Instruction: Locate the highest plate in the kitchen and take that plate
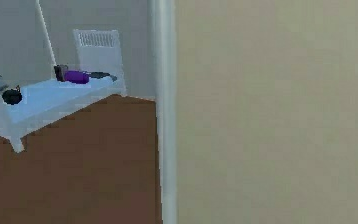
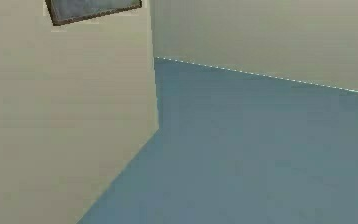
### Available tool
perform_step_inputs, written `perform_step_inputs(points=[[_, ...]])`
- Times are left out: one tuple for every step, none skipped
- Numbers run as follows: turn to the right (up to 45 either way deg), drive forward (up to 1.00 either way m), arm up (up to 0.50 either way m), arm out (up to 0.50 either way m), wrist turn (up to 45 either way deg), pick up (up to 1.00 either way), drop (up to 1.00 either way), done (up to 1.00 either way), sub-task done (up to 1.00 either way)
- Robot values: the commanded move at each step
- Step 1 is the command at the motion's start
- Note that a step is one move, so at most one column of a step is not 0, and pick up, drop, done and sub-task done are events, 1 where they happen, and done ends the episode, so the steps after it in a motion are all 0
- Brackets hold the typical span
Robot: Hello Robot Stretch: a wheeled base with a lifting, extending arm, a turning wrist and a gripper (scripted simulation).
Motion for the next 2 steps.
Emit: perform_step_inputs(points=[[-42.0,0.0,0.0,0.0,0.0,0.0,0.0,0.0,0.0],[-3.0,0.0,0.0,0.0,0.0,0.0,0.0,0.0,0.0]])
